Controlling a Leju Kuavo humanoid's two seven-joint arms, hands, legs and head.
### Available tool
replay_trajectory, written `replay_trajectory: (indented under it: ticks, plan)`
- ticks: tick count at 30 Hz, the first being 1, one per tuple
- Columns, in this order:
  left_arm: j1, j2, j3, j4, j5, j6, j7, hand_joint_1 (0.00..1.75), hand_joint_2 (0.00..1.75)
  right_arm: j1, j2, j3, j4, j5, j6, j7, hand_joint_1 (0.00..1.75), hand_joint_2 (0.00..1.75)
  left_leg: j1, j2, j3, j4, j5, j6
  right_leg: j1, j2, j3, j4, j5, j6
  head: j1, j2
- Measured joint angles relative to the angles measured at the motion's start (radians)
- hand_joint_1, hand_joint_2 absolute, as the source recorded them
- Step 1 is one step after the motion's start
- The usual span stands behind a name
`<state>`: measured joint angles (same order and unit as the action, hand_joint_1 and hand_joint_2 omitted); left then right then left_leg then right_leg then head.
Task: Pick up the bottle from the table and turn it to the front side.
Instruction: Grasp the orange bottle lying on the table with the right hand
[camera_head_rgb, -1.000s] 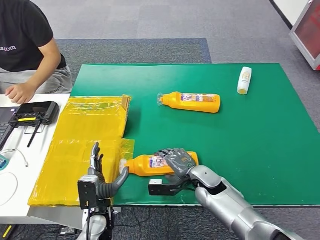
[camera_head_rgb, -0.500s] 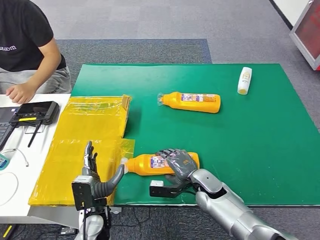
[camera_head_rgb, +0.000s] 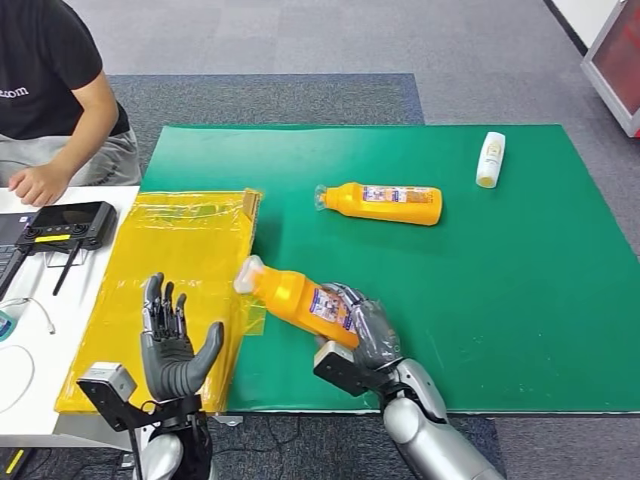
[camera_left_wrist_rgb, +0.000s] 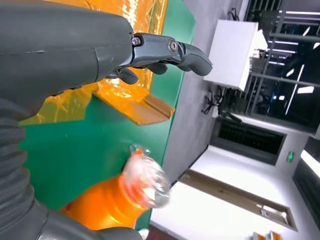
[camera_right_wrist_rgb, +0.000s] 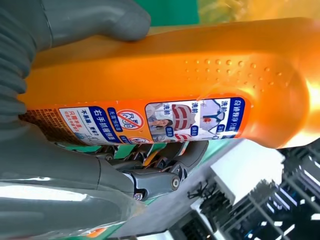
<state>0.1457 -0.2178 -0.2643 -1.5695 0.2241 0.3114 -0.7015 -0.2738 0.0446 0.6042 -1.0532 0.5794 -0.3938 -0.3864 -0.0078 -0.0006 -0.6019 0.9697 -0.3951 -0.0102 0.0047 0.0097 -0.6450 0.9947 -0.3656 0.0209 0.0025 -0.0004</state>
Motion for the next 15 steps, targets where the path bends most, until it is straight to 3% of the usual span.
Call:
replay_trajectory:
  ticks: [9, 15]
  plan:
    - [-0.012, 0.026, -0.054, 0.019, 0.019, -0.014, 0.0, 0.0, 1.75, 0.041, 0.018, -0.05, -0.068, -0.028, -0.012, -0.02, 1.75, 1.75, 0.0, 0.0, 0.0, 0.0, -0.001, 0.0, 0.0, 0.0, 0.0, 0.0, -0.001, 0.0, 0.0, 0.0]
    - [-0.02, 0.036, -0.072, 0.062, 0.055, 0.04, 0.0, 0.0, 1.75, 0.064, 0.022, -0.062, -0.099, -0.043, -0.023, -0.035, 1.75, 1.75, 0.0, 0.0, 0.0, 0.0, -0.001, 0.001, 0.0, 0.0, -0.001, 0.0, -0.001, 0.001, 0.0, 0.0]
